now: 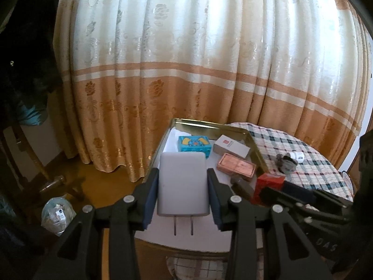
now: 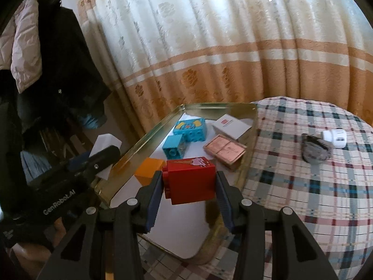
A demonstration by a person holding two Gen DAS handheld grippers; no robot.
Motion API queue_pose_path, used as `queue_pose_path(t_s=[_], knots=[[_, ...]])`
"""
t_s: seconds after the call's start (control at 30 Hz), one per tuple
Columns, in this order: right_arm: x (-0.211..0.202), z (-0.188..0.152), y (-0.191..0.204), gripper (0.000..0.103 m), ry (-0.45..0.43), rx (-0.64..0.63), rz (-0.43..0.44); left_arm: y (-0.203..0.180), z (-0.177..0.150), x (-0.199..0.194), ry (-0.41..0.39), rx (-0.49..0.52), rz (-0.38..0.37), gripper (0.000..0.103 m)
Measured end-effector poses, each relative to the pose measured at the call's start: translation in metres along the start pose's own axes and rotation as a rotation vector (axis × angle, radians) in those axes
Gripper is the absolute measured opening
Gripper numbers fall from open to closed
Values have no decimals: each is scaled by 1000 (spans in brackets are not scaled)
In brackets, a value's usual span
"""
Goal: Organize rigid objects
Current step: 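Carry the white charger and red cube over the white tray, then lower the charger and red cube into the tray and open both tools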
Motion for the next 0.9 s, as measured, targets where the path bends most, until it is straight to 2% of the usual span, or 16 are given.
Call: queue_pose_path(t_s=[0.4,0.7,0.9], knots=[[19,-18,11,48,46,-80,-3,-5,-16,8,78,38,4,39],[19,-18,11,48,34,-96,4,-3,-32,18,194,34,59,39],[21,-18,13,48,37,-108,14,2,-36,22,224,41,87,39]])
Point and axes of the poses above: each gripper's, at about its wrist camera, not at the fingertips, and x roughly the way its jaws point, y to its left, z to its top, the point moved 7 cm from there along x, roughly the way its jaws point, and after that the axes turned 6 degrees about -y, right-handed, at the moved point
